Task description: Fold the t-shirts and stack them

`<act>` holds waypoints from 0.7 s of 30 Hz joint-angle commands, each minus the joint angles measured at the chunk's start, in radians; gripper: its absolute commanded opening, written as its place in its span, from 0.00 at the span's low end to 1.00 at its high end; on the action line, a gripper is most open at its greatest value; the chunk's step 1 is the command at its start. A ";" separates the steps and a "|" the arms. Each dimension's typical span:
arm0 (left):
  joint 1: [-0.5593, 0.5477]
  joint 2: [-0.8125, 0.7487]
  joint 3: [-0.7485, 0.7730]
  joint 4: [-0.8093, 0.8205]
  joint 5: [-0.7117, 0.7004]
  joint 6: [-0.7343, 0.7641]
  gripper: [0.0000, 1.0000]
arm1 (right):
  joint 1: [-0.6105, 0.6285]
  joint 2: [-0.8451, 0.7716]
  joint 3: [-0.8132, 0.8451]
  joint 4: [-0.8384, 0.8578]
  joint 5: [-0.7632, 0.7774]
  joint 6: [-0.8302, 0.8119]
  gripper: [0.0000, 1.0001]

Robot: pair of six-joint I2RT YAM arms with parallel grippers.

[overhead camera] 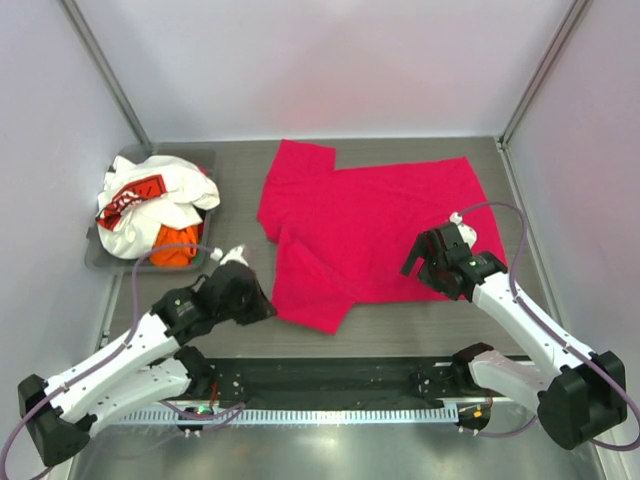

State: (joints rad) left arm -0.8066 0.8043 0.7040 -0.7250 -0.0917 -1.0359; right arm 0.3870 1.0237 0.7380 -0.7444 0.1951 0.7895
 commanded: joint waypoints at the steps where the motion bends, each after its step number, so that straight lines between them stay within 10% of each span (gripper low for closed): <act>1: -0.042 -0.137 -0.119 -0.201 0.027 -0.218 0.00 | 0.004 -0.054 -0.032 -0.021 0.107 0.069 1.00; 10: -0.045 -0.525 -0.179 -0.476 0.003 -0.398 0.01 | -0.042 -0.204 -0.066 -0.191 0.377 0.279 1.00; 21: -0.045 -0.469 -0.278 -0.343 0.004 -0.378 0.06 | -0.109 -0.185 -0.127 -0.224 0.287 0.424 1.00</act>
State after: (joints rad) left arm -0.8490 0.2977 0.4416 -1.1397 -0.0856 -1.4090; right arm 0.2810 0.8387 0.6056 -0.9615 0.4664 1.1427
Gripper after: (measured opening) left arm 0.061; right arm 0.996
